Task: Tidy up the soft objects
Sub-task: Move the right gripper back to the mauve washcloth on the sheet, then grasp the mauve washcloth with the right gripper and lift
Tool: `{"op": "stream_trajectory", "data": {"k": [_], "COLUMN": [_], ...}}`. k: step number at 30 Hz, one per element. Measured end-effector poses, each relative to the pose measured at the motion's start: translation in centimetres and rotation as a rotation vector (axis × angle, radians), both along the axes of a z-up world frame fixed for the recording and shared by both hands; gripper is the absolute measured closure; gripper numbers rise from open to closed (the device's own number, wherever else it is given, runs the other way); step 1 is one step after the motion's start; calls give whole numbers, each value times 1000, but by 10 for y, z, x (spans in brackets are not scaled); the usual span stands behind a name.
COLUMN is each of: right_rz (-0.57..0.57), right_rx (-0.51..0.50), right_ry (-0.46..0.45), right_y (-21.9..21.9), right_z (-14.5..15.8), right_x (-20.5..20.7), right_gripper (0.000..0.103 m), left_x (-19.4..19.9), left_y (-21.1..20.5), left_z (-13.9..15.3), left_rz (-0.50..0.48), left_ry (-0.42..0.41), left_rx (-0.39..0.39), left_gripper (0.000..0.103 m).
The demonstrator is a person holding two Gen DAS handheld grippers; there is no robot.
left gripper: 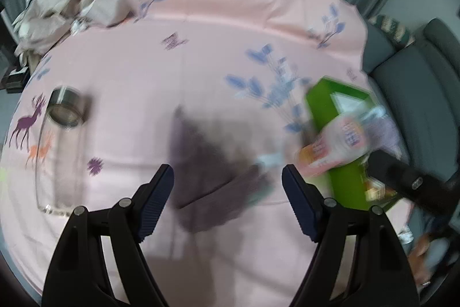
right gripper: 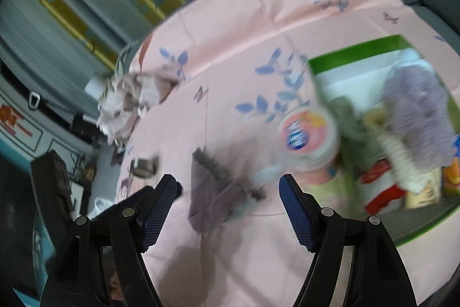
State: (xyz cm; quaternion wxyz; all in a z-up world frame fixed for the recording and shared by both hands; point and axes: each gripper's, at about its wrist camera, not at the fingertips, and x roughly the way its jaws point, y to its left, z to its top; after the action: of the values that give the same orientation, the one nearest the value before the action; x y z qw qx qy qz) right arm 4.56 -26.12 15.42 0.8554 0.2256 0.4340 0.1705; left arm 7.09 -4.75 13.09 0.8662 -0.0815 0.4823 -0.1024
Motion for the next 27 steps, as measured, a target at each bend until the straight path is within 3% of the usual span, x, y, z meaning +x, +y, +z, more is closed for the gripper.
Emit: {"op": "stream_trajectory", "data": {"k": [5,15,27], "right_rz": [65,141,17], "right_rx": [-45,-98,-173], "right_ry": [63,202,287], "right_y": [39,85,76], "right_z": [-18,-63,-100], "right_x": [9,26,50], "right_gripper": [28,28,28], "left_x": [-2,-2,5], "left_y": [27,39,27], "left_z": [-37,-69,-84], "left_rz": [30,48,17], "left_ry": [69,132,129], "left_rx": [-1,-123,-108], "left_gripper": [27,30,42]}}
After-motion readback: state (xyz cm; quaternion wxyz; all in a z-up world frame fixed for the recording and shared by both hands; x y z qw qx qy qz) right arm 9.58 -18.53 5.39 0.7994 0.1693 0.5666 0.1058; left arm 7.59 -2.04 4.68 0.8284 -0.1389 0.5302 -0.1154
